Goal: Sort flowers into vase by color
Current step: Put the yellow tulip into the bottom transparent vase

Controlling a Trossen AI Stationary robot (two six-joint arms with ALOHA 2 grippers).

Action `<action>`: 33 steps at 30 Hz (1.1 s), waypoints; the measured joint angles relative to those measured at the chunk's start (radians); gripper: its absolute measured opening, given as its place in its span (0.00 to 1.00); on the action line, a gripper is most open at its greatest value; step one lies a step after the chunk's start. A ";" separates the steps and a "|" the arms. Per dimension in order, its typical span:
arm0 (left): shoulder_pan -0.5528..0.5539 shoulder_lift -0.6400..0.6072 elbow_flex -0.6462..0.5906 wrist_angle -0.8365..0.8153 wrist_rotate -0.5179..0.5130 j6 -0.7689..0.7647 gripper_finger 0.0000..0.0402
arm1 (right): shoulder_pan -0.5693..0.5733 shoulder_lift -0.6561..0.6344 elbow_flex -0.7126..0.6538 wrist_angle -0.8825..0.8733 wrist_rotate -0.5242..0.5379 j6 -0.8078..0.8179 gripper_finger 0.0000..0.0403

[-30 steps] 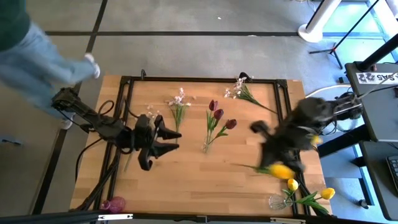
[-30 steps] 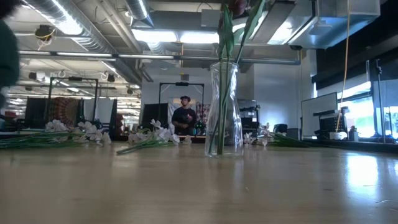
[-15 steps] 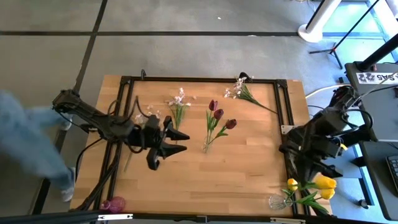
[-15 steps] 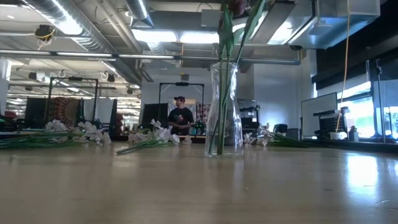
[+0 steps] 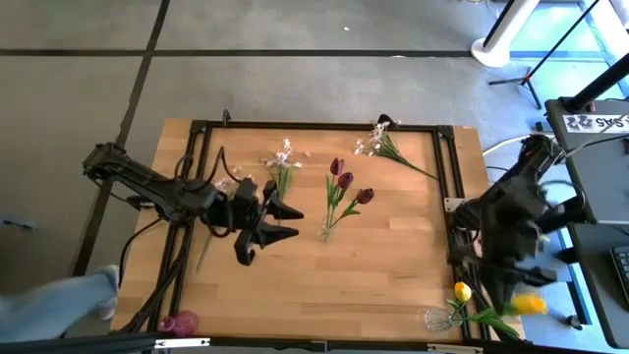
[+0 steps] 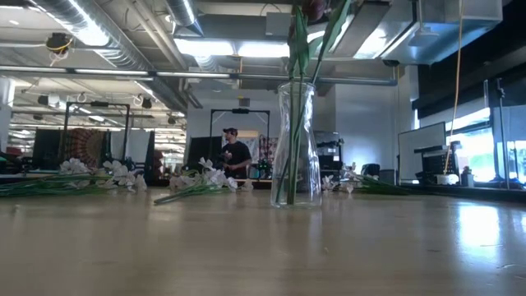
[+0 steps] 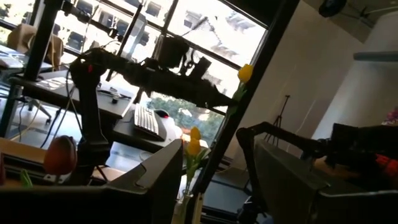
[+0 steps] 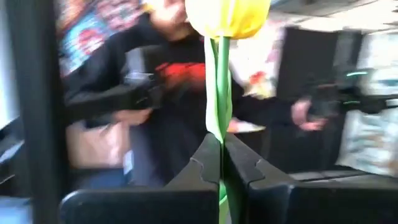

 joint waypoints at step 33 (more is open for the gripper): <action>-0.024 0.000 0.000 0.003 -0.009 -0.003 0.48 | 0.162 -0.095 -0.244 -0.036 0.102 -0.115 0.00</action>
